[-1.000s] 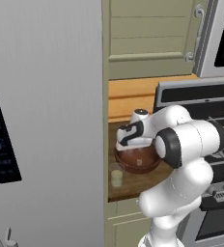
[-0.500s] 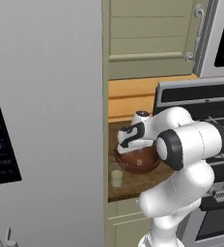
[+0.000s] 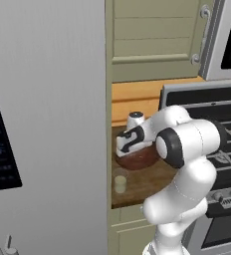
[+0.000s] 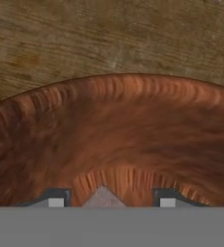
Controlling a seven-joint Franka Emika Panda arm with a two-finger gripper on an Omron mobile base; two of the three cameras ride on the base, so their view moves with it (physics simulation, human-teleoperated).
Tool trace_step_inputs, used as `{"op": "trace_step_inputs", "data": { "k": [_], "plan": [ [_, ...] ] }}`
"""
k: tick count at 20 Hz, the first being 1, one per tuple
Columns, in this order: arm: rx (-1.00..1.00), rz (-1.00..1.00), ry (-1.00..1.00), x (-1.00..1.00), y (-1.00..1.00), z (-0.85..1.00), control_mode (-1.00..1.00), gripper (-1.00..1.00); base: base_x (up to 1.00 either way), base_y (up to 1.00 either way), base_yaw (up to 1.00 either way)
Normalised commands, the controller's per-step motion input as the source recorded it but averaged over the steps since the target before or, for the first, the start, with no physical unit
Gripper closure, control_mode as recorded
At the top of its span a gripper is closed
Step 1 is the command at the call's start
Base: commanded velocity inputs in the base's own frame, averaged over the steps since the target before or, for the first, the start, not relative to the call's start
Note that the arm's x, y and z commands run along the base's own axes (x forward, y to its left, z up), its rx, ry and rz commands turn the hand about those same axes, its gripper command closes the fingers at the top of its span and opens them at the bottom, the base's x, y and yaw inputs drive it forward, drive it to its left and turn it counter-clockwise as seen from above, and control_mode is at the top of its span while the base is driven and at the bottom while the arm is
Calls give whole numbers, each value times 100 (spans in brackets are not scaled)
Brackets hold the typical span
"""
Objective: Grab a lemon wedge from the fridge and one ice cube from the ice bowl, and put them in the glass of lemonade.
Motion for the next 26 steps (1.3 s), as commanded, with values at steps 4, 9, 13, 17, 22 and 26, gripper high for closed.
{"op": "trace_step_inputs", "data": {
  "k": [4,9,13,17,22,26],
  "plan": [
    [-7,1,0,0,8,-24,-100,100,0,0,0],
    [0,0,0,-74,-4,-16,-100,100,0,0,0],
    [9,0,-17,-71,-3,78,-100,100,0,0,0],
    [12,0,-19,-60,0,100,-100,100,0,0,0],
    [23,0,-3,-71,19,22,-100,100,0,0,0],
    [18,0,-1,-45,28,16,-100,100,0,0,0]
  ]
}}
